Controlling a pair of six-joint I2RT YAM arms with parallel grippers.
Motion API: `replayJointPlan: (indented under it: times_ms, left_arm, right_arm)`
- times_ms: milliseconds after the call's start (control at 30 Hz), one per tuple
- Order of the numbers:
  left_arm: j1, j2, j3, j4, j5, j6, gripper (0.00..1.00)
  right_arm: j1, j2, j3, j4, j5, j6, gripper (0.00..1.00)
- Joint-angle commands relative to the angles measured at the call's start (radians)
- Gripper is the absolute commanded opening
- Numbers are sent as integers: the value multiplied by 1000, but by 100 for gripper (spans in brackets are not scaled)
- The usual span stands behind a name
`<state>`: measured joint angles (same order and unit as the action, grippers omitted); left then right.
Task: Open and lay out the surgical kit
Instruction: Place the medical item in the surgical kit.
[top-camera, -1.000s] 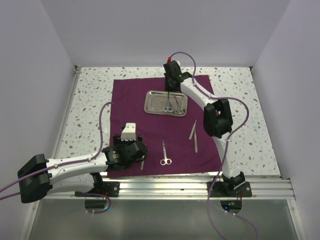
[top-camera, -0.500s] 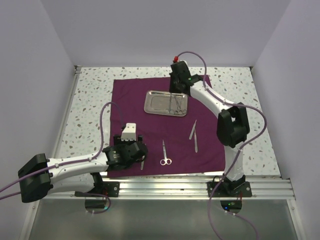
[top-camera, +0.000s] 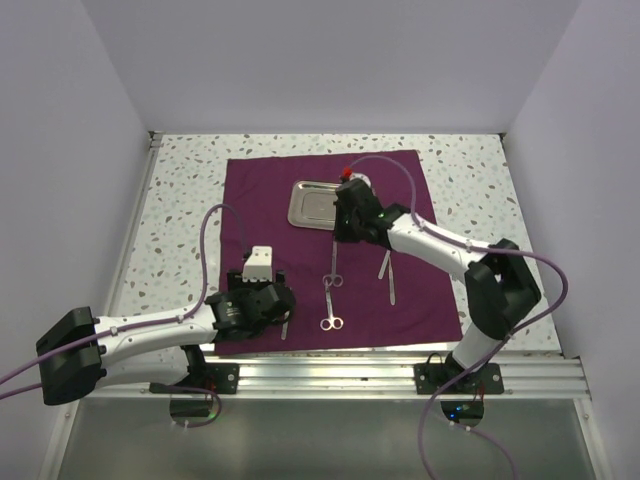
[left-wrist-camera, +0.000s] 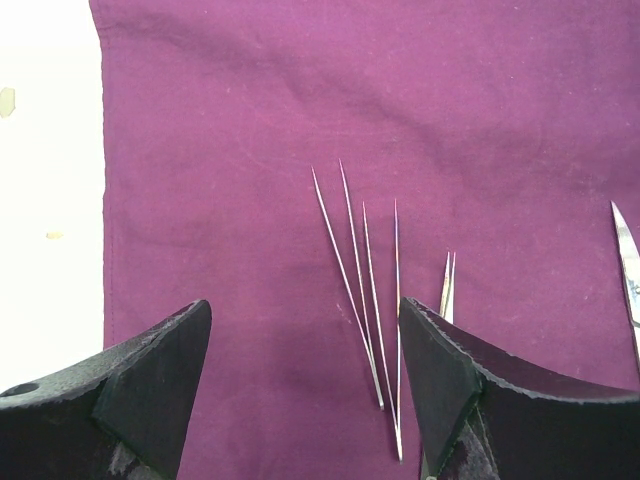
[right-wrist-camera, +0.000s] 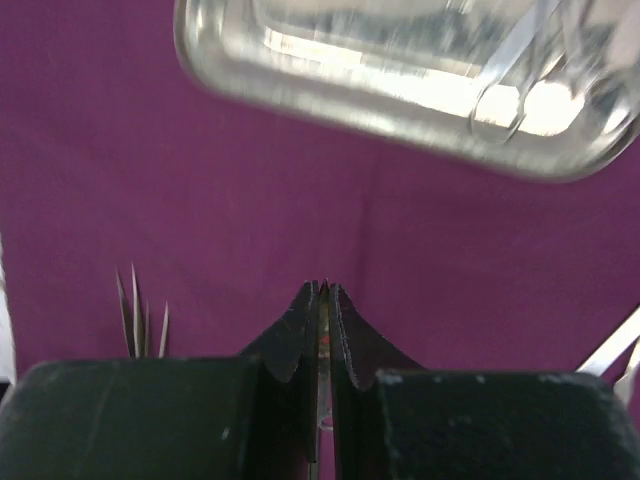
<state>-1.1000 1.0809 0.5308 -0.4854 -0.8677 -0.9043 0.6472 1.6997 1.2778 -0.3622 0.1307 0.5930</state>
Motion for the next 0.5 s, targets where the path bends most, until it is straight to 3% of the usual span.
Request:
replayJointPlan:
  times_ms: [0,467]
  left_arm:
    - [3,-2,12,36,-25,-1,80]
    - [3,-15,-2,44,-21,-4,80]
  right_arm:
    - [93,-80,-95,68,3,67,0]
    - [170,-104,-247,81,26,114,0]
